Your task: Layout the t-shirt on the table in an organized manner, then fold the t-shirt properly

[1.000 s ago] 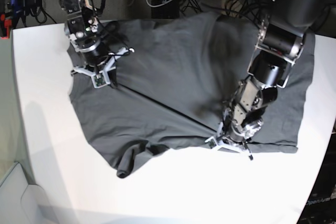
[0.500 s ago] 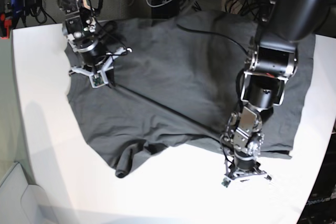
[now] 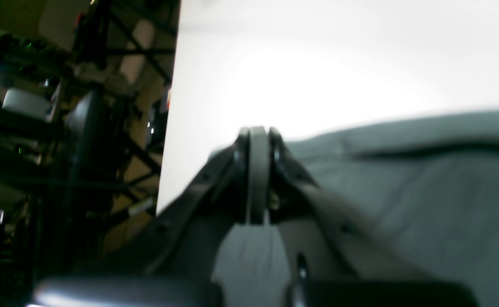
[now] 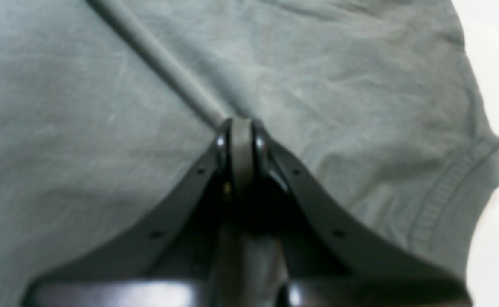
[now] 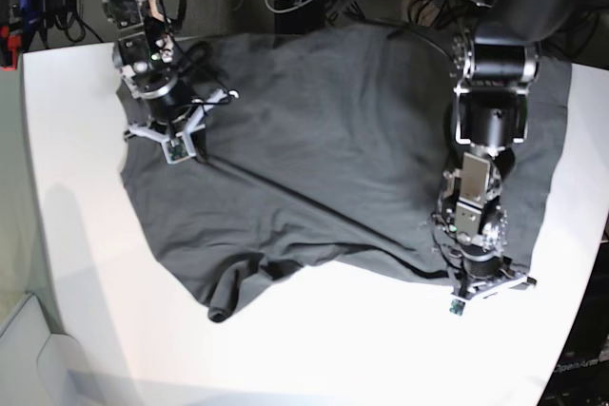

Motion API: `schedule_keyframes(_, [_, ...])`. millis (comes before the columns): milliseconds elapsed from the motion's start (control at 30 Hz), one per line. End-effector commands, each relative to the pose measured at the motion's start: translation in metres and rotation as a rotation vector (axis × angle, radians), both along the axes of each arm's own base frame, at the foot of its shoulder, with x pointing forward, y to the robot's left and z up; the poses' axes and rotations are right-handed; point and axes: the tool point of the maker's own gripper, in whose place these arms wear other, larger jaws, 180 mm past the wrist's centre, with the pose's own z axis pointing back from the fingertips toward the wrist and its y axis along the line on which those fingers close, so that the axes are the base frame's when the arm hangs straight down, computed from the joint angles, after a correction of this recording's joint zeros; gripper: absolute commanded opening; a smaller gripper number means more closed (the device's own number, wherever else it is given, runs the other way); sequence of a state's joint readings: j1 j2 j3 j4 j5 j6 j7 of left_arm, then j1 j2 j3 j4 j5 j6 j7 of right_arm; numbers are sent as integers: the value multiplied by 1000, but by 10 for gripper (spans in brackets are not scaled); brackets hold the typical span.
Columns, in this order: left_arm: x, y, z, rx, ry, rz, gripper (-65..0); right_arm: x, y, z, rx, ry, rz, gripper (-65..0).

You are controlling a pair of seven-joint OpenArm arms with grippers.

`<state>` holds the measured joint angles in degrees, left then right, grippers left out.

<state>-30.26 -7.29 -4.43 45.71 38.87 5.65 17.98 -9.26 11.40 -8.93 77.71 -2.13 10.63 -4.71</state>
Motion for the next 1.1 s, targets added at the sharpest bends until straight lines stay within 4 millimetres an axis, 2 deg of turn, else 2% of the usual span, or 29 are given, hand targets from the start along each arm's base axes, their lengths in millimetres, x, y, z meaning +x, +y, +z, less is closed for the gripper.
schedule_keyframes(0, [17,-11,38,7,-86,-47,-647,-3,-10,-7,-45,48,-14,-650])
schedule_keyframes(133, [-15,-28,15,-5,42,-101,-648,16,-8,17,-44,-24,-5,-650])
schedule_keyframes(167, [-23,-37,8,-5,78,-120,-648,22,-7,25,-43,-46,-4,-650])
schedule_keyframes(267, [-53,-57,-22,25,195,-168,-648,39,-4,48,-39,-110,0,-650])
schedule_keyframes(400, [-92,-60,-52,55,297,-177,-648,56,0,78,-35,-190,8,-650])
schedule_keyframes(500, [-109,-60,-67,54,335,-178,-648,66,2,91,-29,-225,9,-650])
schedule_keyframes(600, [-119,-58,-79,52,367,-174,-648,71,5,92,-28,-230,14,-650])
schedule_keyframes(833, [-135,-57,-93,50,404,-173,-648,62,1,46,-23,-90,-22,-650])
schedule_keyframes(933, [-144,-57,-99,48,420,-174,-648,54,-1,32,-26,-49,-28,-650])
schedule_keyframes(1067, [-158,-57,-109,39,450,-174,-648,30,-1,13,-25,7,-28,-650])
